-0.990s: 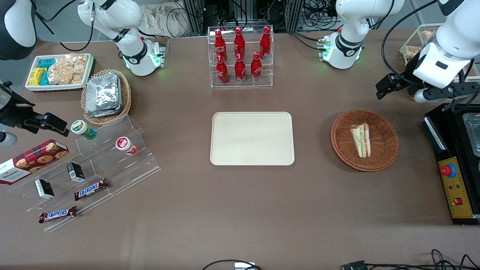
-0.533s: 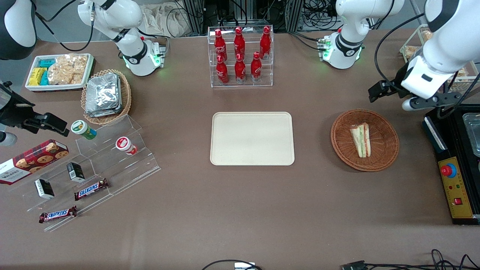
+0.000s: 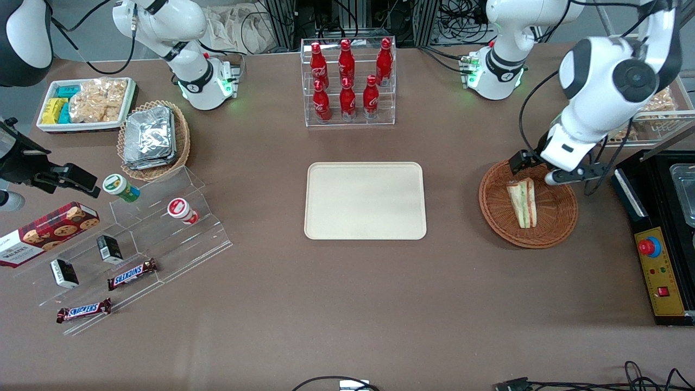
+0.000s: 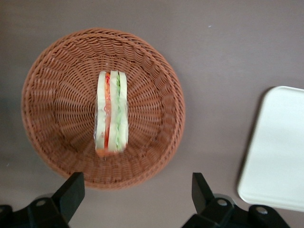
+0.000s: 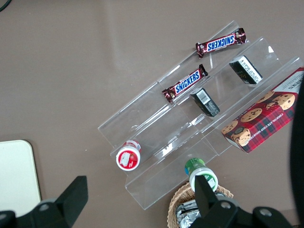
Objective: Place sandwich from basket to tray
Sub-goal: 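Lower the left gripper and close it on the wrapped sandwich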
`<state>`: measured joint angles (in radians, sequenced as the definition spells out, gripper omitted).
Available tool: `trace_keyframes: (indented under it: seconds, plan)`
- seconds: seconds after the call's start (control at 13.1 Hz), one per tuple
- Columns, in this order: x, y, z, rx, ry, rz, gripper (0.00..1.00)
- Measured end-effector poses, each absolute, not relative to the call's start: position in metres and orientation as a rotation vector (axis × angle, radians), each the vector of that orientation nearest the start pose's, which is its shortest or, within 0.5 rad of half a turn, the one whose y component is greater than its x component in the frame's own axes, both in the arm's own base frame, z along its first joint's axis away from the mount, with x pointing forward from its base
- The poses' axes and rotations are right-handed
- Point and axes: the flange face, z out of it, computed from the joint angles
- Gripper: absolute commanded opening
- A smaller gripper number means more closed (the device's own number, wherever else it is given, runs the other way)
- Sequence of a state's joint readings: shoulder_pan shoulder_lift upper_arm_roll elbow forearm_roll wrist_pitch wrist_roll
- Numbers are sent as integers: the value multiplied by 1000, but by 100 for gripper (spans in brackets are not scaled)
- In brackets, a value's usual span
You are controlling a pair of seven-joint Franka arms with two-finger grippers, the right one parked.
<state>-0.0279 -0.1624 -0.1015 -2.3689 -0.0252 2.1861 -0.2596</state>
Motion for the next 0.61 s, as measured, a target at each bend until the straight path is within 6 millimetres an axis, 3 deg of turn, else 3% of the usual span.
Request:
trace_keyframes:
  seconds: [0.3, 0.61]
  plan:
    - [466, -48, 304, -3104, -144, 6, 100]
    - [475, 7, 260, -3109, -56, -12, 100]
